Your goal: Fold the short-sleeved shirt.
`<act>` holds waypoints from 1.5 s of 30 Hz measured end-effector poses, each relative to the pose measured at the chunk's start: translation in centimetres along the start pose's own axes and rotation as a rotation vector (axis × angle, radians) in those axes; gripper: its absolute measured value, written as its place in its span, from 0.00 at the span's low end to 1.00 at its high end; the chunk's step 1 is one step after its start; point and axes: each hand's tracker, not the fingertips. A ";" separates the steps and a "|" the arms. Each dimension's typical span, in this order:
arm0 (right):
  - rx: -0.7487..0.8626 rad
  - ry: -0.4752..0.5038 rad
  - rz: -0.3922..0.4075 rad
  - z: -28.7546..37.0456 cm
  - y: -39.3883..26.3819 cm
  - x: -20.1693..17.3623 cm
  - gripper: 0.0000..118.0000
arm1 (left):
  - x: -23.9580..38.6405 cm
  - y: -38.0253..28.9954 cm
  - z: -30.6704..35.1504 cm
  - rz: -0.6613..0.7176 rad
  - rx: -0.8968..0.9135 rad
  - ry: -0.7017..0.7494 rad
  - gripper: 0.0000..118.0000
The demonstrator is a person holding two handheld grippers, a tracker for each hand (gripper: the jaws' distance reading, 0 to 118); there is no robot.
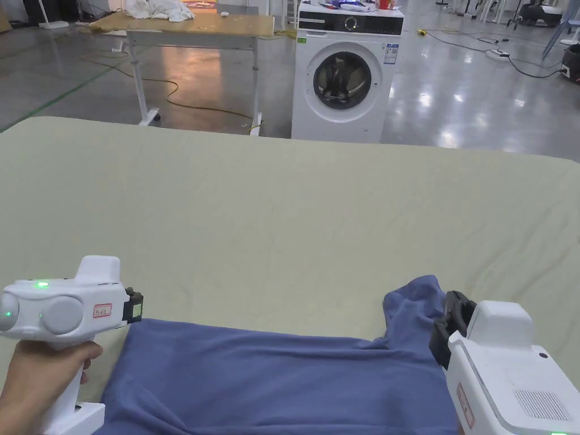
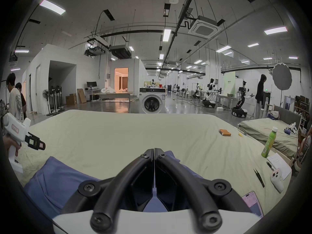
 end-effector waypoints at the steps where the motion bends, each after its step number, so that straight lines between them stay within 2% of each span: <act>1: -0.007 -0.002 0.000 -0.1 -0.2 0.3 0.00 | -0.2 0.2 -0.8 -0.009 -0.014 -0.002 0.08; 4: -0.040 -0.019 0.001 -0.2 -0.9 1.1 0.00 | -0.4 0.9 -3.1 0.023 -0.135 -0.022 0.40; 5: -0.051 -0.025 0.001 -0.2 -1.1 1.4 0.00 | -0.5 0.9 -3.7 0.036 -0.164 -0.028 0.45; 11: -0.102 -0.069 0.000 0.1 -2.6 3.2 0.00 | 0.4 0.7 -6.5 0.005 -0.283 0.052 0.45; 13: -0.117 -0.079 -0.007 0.1 -3.0 3.7 0.00 | 1.1 0.5 -6.5 -0.004 -0.271 0.049 0.45; 19: -0.165 -0.096 -0.028 -0.3 -3.9 5.1 0.00 | 2.6 0.5 -6.6 -0.100 -0.272 0.081 0.33; 21: -0.187 -0.102 -0.040 -0.9 -3.9 5.8 0.00 | 3.2 0.4 -6.4 -0.125 -0.271 0.060 0.20; 23: -0.213 -0.108 -0.049 -1.9 -3.5 6.8 0.00 | 2.9 0.4 -6.3 -0.114 -0.265 0.030 0.00; 25: -0.242 -0.098 -0.059 -3.3 -2.7 8.1 0.01 | 2.9 0.2 -5.9 -0.109 -0.251 0.030 0.00; 27: -0.287 -0.073 -0.062 -5.4 -1.8 9.6 0.09 | 2.2 0.0 -5.0 -0.100 -0.217 0.006 0.00; 29: -0.386 -0.053 -0.053 -8.3 -1.1 11.0 0.33 | 1.9 -0.2 -3.9 -0.085 -0.182 -0.022 0.00; 31: -0.470 -0.032 -0.064 -11.4 -1.0 12.4 0.49 | 1.5 -0.5 -2.9 -0.071 -0.136 -0.032 0.00; 33: -0.551 0.005 -0.060 -14.3 -1.4 13.4 0.56 | 1.2 -0.7 -1.8 -0.050 -0.100 -0.036 0.00; 39: -0.766 0.057 -0.077 -20.2 -3.9 14.4 0.56 | 0.6 -1.5 0.3 -0.028 -0.008 -0.054 0.00; 41: -0.821 0.034 -0.066 -21.3 -5.0 14.4 0.55 | 0.6 -1.6 0.8 -0.023 0.002 -0.060 0.00; 44: -0.822 0.040 -0.044 -21.9 -5.7 14.3 0.47 | 0.7 -1.8 0.8 -0.036 0.014 -0.052 0.00; 45: -0.816 0.030 -0.055 -21.8 -5.5 14.3 0.40 | 0.7 -1.8 0.8 -0.040 0.014 -0.049 0.00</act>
